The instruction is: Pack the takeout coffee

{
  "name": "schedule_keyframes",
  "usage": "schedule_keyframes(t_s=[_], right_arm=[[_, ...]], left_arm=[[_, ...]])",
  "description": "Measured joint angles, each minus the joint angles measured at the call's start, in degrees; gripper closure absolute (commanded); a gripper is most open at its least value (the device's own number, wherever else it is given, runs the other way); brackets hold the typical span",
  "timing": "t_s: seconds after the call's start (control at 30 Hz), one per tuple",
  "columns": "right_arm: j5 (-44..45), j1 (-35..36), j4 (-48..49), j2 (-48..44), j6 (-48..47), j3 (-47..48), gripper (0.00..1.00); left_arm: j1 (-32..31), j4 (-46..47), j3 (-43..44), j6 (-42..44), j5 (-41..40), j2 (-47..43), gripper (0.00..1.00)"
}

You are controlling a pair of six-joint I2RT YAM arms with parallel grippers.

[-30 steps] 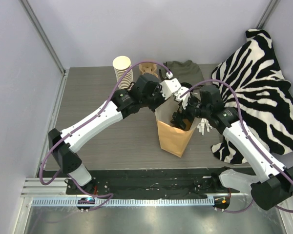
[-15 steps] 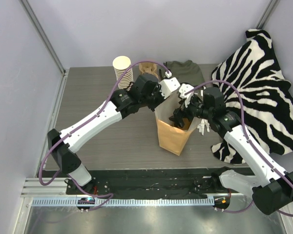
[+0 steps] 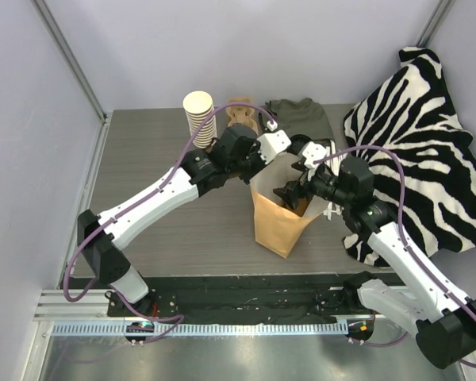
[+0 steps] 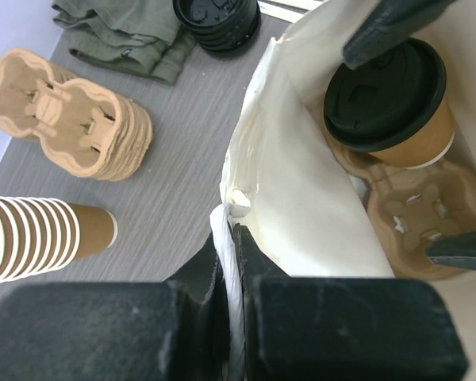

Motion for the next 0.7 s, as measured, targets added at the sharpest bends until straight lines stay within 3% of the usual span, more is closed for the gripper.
schedule_keyframes(t_s=[0.37,0.7], right_arm=[[-0.6,0.0,9.6,-8.1,0.6,-9.7,0.0],[-1.0,0.0,9.7,-6.1,0.3,-9.1,0.0]], left_arm=[[-2.6,6.1,-6.4,1.6,-1.0,-6.4,1.0],[-3.8,8.6,-8.1,4.8,-2.3,-7.5,1.0]])
